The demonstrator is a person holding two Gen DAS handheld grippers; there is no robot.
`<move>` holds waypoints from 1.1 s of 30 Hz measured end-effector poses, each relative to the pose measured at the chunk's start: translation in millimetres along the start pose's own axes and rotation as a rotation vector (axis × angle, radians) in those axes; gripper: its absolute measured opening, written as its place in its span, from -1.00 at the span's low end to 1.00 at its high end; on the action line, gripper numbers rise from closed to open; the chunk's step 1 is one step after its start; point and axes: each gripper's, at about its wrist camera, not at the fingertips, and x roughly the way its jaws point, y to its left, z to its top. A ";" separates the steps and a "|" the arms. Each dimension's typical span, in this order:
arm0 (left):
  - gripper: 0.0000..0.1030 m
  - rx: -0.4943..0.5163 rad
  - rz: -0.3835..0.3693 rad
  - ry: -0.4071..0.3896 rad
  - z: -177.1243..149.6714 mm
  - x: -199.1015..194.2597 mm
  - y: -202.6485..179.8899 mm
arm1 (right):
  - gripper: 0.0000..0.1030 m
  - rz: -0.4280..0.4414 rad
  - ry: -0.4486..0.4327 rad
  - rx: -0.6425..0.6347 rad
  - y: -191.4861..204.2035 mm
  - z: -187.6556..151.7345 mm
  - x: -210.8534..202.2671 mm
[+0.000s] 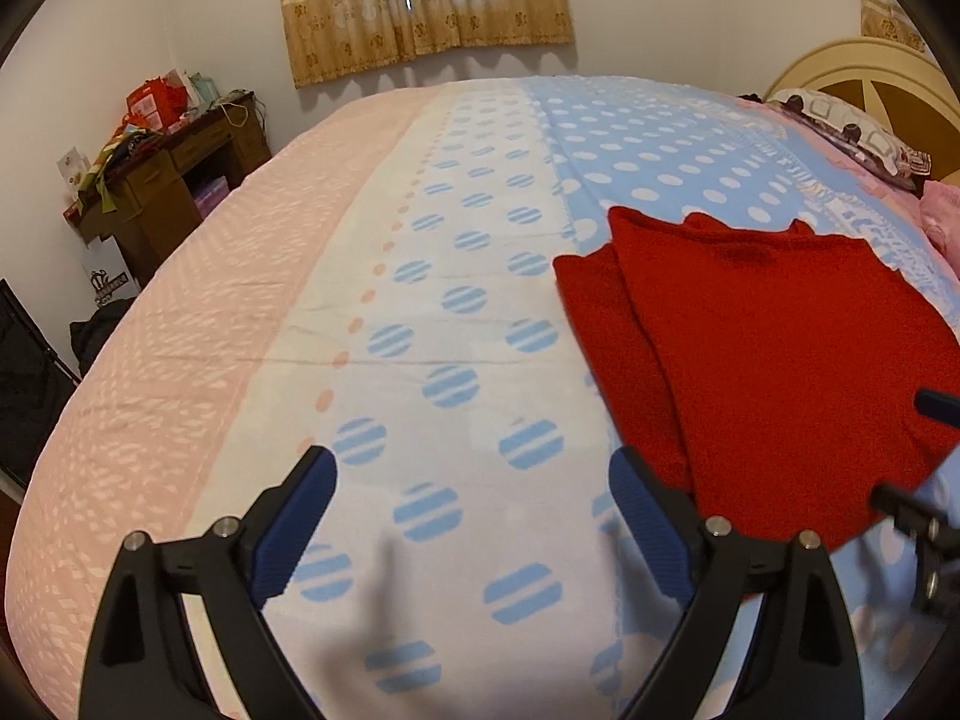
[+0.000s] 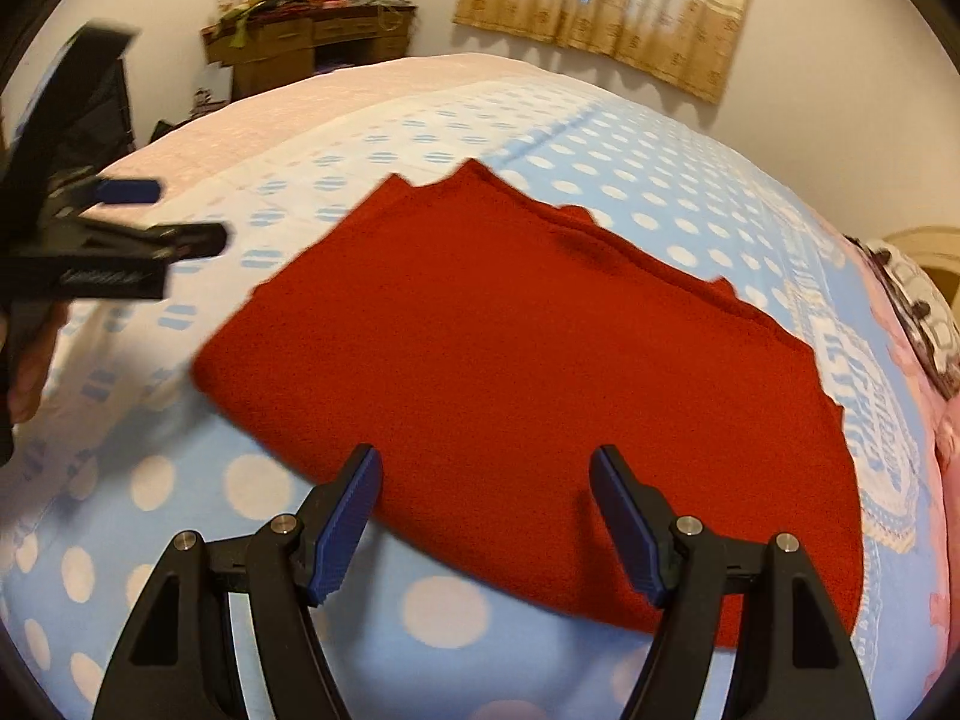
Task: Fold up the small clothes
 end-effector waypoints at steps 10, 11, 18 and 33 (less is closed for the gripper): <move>0.84 -0.008 -0.025 0.018 8.9 9.7 4.8 | 0.41 0.027 -0.026 -0.100 38.5 4.6 1.8; 0.84 -0.007 -0.031 0.020 9.7 11.3 4.8 | 0.41 0.028 -0.026 -0.107 42.2 5.4 3.3; 0.84 -0.050 -0.101 0.003 27.0 18.4 2.7 | 0.41 0.036 -0.040 -0.175 67.9 6.6 5.8; 0.84 -0.108 -0.287 0.040 55.8 57.6 -22.1 | 0.41 -0.134 -0.070 -0.324 95.9 7.8 13.7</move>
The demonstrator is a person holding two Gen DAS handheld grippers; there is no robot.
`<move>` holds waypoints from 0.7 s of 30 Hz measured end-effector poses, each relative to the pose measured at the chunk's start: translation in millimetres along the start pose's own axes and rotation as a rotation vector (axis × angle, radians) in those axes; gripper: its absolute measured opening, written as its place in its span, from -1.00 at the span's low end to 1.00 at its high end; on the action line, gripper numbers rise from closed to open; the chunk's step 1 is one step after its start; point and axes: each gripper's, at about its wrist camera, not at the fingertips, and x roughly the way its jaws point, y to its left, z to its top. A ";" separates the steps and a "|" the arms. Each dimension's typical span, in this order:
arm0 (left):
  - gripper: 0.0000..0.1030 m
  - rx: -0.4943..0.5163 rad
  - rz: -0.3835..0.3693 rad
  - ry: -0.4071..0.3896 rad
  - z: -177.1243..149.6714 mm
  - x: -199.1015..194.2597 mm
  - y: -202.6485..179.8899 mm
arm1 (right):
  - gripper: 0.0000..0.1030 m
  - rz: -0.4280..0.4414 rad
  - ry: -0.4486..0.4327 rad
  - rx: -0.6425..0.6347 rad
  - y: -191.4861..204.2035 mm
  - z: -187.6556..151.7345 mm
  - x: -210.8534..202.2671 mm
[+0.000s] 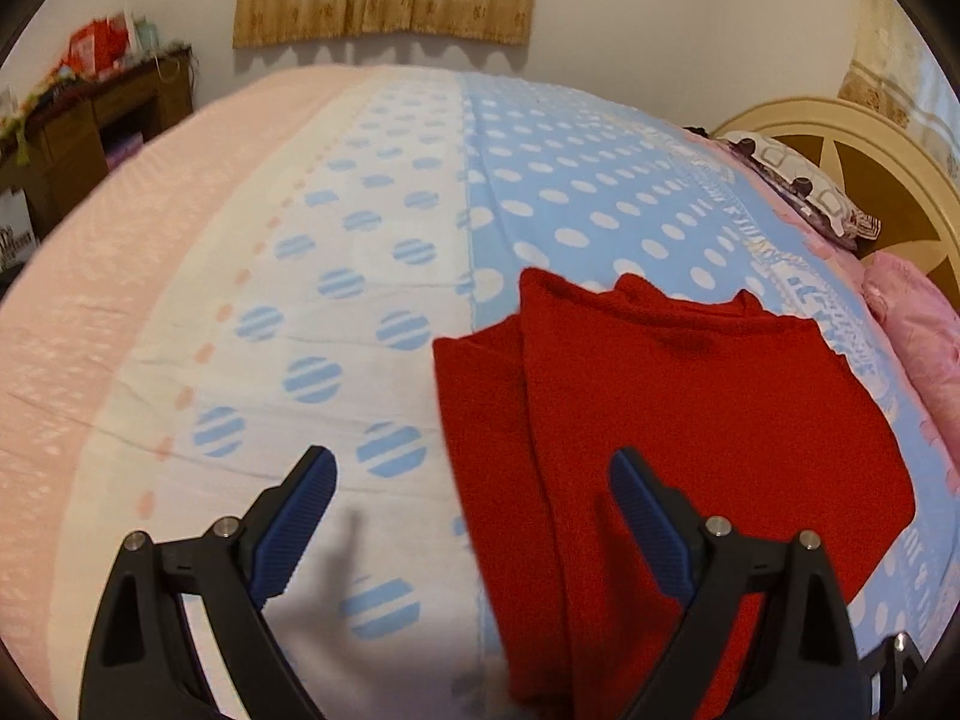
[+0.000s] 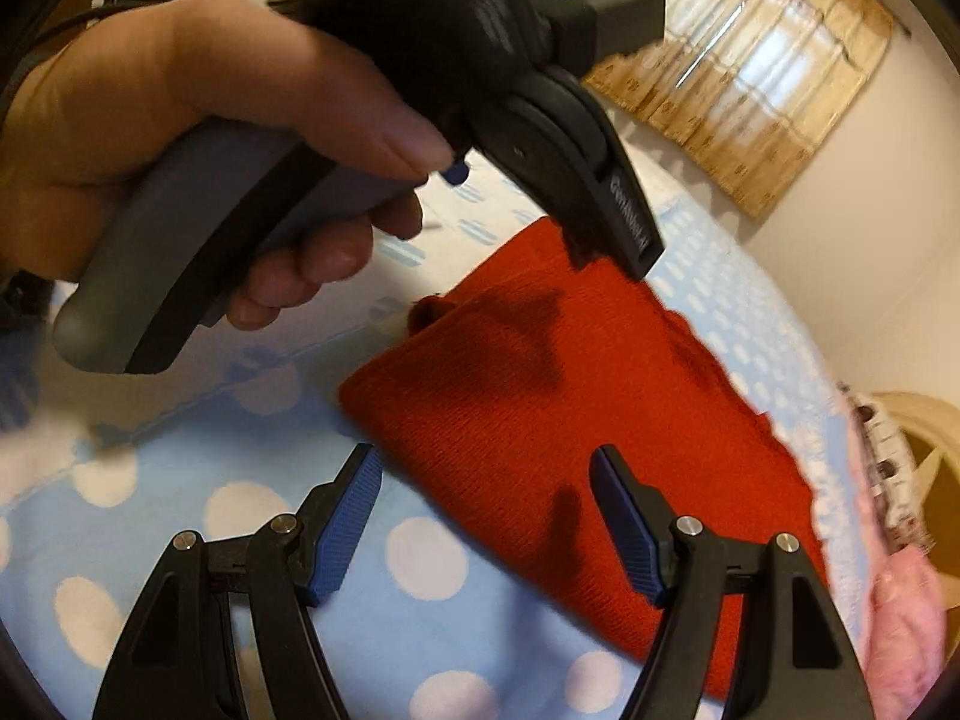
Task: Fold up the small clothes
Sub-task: 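Close the left tool on the folded sweater's side edge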
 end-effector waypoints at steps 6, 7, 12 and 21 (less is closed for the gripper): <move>0.83 -0.064 -0.093 0.038 0.8 16.4 10.7 | 0.41 -0.017 -0.004 -0.026 8.5 0.0 5.9; 0.83 -0.074 -0.117 0.044 0.7 18.9 11.6 | 0.41 -0.023 -0.005 -0.030 9.4 -0.3 6.4; 0.75 -0.099 -0.177 0.061 3.1 27.6 13.0 | 0.40 -0.059 -0.009 -0.048 14.1 4.1 8.9; 0.57 -0.127 -0.220 0.082 13.2 42.1 10.6 | 0.08 -0.091 -0.019 -0.099 23.1 4.9 14.7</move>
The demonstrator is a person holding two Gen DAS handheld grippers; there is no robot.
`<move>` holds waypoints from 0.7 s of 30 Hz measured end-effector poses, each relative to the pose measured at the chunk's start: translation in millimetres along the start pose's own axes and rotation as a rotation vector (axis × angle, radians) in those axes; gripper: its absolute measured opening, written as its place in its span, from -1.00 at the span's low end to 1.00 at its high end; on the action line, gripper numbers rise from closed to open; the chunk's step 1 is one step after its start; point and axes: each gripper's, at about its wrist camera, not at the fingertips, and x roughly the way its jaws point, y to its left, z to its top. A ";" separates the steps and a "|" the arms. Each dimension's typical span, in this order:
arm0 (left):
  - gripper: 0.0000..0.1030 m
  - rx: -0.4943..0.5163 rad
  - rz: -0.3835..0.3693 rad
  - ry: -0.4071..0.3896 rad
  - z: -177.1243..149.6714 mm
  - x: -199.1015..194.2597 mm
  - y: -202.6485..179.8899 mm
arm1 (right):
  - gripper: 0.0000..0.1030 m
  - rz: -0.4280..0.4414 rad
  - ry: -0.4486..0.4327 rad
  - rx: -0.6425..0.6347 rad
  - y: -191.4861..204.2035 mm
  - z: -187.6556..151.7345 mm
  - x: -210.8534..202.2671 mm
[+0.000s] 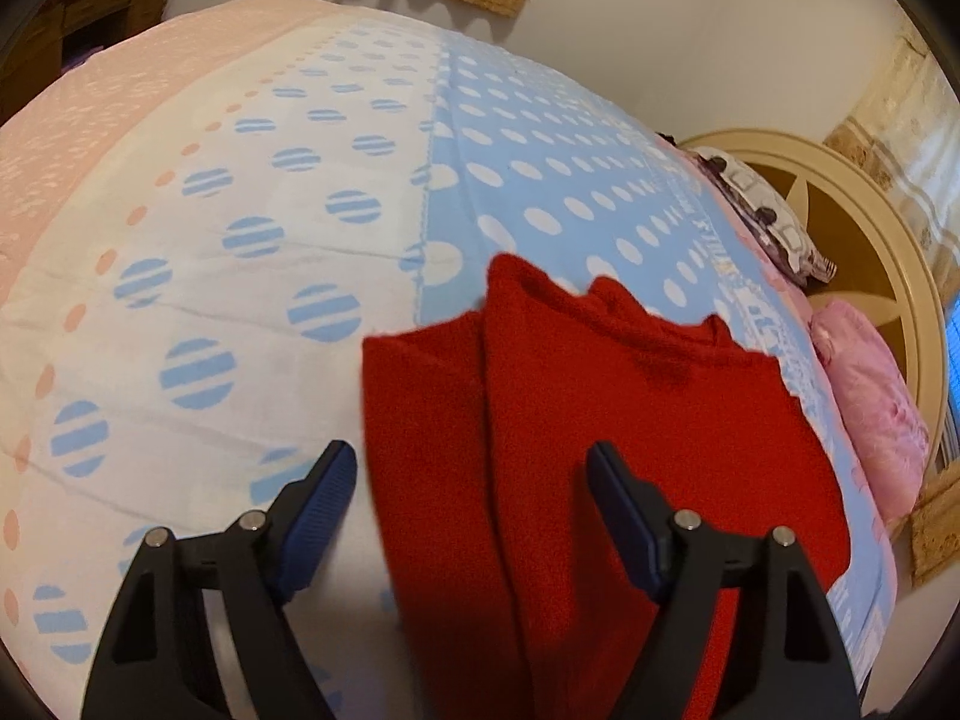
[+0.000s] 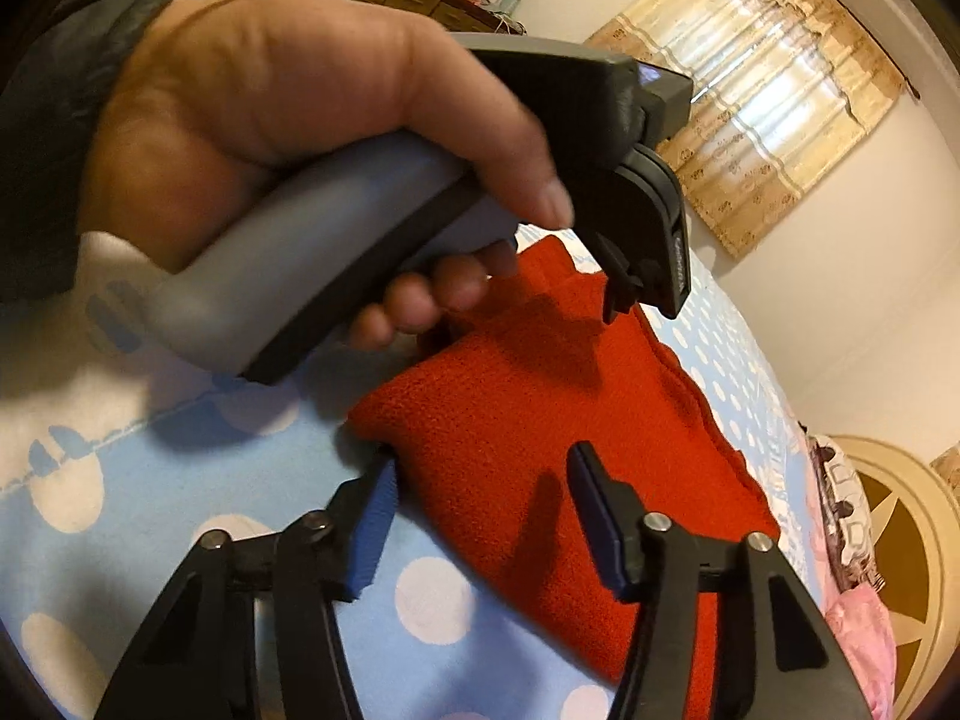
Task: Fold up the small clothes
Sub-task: 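Close the left tool on the folded sweater's side edge, then lift the held edge with the left tool and fold it across the sweater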
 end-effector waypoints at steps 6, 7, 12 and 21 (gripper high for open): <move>0.19 0.017 -0.004 0.012 0.1 3.3 -2.6 | -0.20 0.011 0.002 0.001 3.3 -3.2 2.7; 0.11 0.016 -0.009 0.017 0.3 3.5 -2.3 | -0.22 0.010 0.002 -0.002 3.4 -3.3 2.7; -0.47 -0.022 -0.032 0.031 5.7 5.5 6.2 | -0.65 0.014 0.000 -0.011 10.1 -6.3 -2.8; -0.69 -0.092 -0.109 0.027 11.4 -1.0 9.7 | -0.74 0.027 -0.036 0.046 -16.6 -12.9 -11.1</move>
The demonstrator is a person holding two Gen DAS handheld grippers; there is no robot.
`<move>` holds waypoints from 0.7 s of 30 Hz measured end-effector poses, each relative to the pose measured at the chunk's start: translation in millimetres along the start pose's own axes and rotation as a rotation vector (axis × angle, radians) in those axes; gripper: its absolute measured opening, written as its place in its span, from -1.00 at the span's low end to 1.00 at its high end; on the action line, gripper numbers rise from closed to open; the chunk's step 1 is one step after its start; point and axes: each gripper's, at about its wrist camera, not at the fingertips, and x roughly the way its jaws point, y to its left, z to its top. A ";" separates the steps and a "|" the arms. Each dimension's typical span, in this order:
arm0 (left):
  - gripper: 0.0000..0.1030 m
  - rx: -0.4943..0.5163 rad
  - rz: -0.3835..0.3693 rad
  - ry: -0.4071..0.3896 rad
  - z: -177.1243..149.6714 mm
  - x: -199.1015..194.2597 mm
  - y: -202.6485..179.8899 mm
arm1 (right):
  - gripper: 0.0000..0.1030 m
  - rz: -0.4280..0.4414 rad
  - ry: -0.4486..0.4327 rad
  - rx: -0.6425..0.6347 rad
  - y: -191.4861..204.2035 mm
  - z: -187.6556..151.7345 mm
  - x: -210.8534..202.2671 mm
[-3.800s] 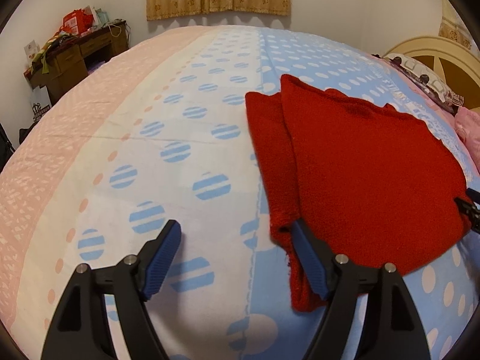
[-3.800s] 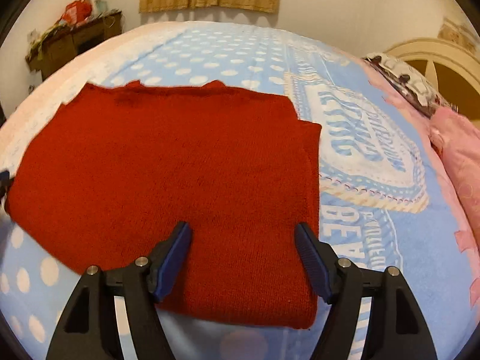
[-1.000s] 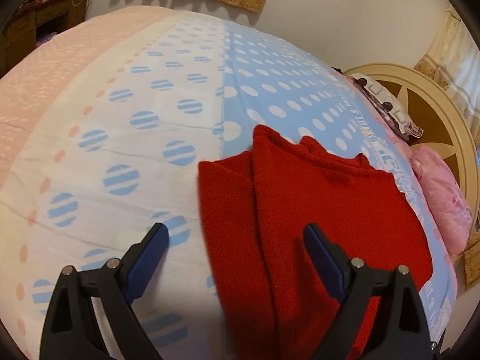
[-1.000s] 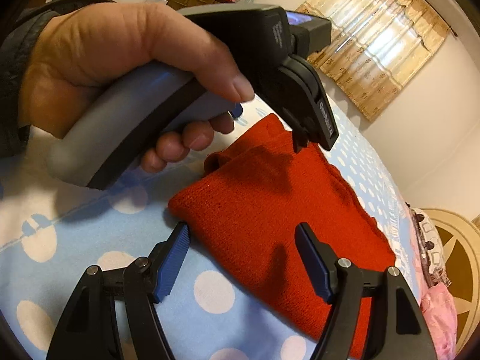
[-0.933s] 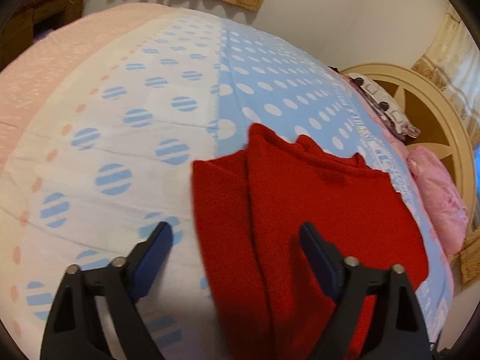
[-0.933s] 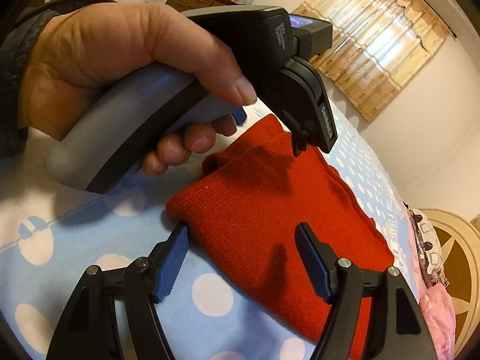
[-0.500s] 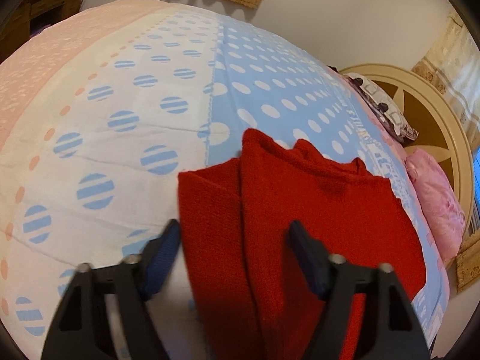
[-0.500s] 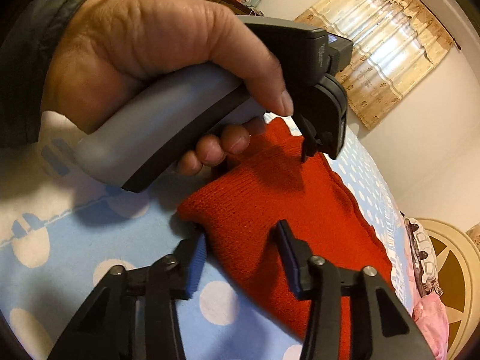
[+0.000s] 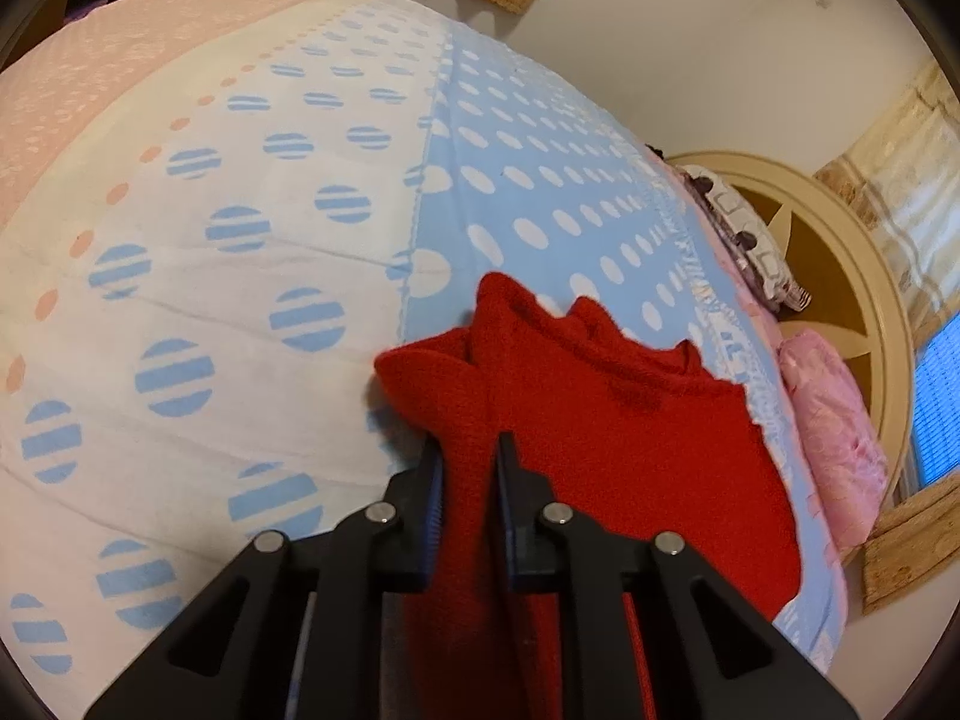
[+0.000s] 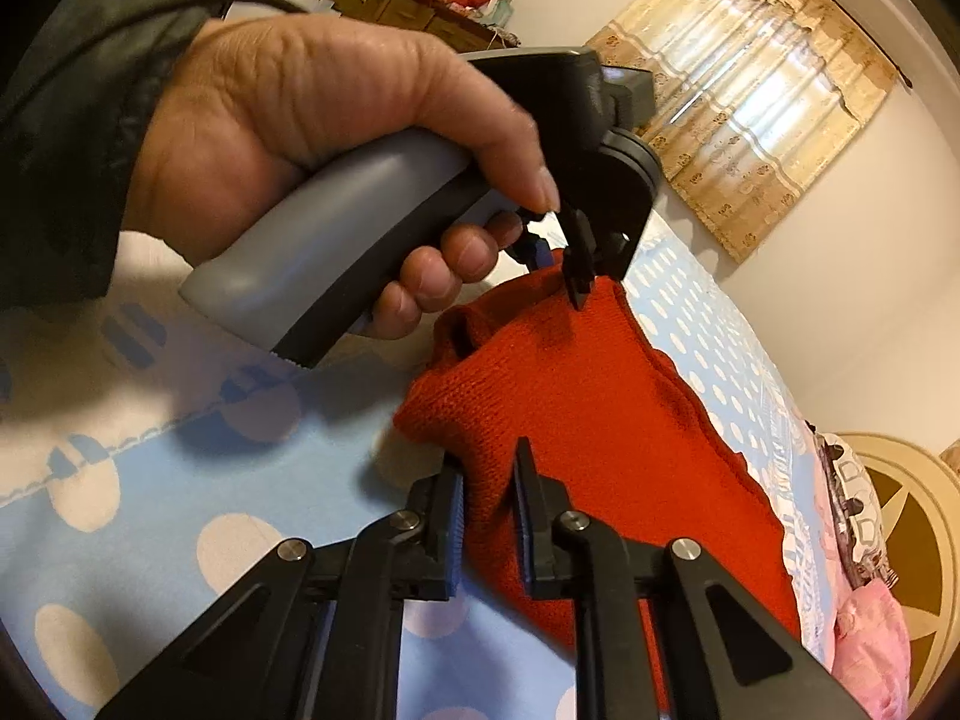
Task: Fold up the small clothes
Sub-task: 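Lift the held edge with the left tool and fold it across the sweater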
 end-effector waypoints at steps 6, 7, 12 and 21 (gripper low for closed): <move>-0.70 -0.024 -0.063 -0.037 7.0 -11.6 -6.5 | -0.75 -0.012 -0.031 0.057 -22.7 -3.8 -10.7; -0.70 -0.023 -0.074 -0.045 8.5 -13.9 -9.5 | -0.76 -0.014 -0.035 0.064 -25.1 -4.4 -13.0; -0.71 -0.005 -0.121 -0.084 14.4 -21.5 -32.9 | -0.77 -0.040 -0.066 0.126 -47.0 -14.2 -27.6; -0.71 0.048 -0.159 -0.119 23.1 -22.9 -87.4 | -0.78 -0.085 -0.107 0.247 -83.6 -33.2 -50.8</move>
